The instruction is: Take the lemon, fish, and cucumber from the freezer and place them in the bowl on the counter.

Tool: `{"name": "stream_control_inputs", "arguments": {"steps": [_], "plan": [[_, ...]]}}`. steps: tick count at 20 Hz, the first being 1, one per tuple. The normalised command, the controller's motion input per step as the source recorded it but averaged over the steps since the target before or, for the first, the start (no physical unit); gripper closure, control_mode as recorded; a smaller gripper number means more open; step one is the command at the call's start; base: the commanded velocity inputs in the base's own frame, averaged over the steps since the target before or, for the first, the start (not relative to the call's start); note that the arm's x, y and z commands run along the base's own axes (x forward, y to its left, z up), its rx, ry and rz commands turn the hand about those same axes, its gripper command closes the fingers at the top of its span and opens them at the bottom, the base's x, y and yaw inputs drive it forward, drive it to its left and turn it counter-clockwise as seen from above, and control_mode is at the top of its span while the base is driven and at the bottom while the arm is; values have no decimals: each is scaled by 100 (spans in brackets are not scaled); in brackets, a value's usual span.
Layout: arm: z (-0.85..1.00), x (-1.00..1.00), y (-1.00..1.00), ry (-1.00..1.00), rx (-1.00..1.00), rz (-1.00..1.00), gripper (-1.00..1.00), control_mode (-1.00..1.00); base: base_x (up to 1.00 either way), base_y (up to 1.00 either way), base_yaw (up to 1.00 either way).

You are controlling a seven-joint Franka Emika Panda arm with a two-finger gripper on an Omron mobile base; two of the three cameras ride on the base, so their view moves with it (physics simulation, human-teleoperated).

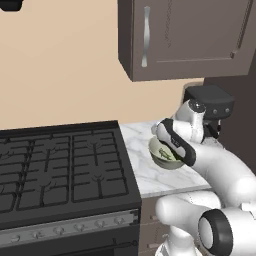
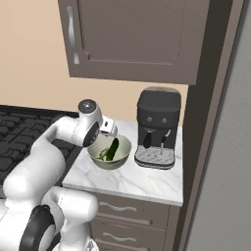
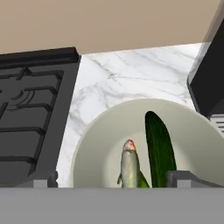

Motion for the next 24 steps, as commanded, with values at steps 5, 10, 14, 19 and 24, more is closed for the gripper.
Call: {"name": "stream_control_inputs", "arguments": {"steps": [5,10,14,19,24], "plan": [[36,-37,0,-2,-10,0,-100,-100,0,0,0],[4,-51,0,-7,-7,0,-100,-100,0,0,0],[12,-54,-1,-6,-1,0,-100,-100,0,0,0],[45,-54,0,-3,0,0,-100,-100,0,0,0],[59,-44,0,-1,0,0,-100,-100,0,0,0]]}}
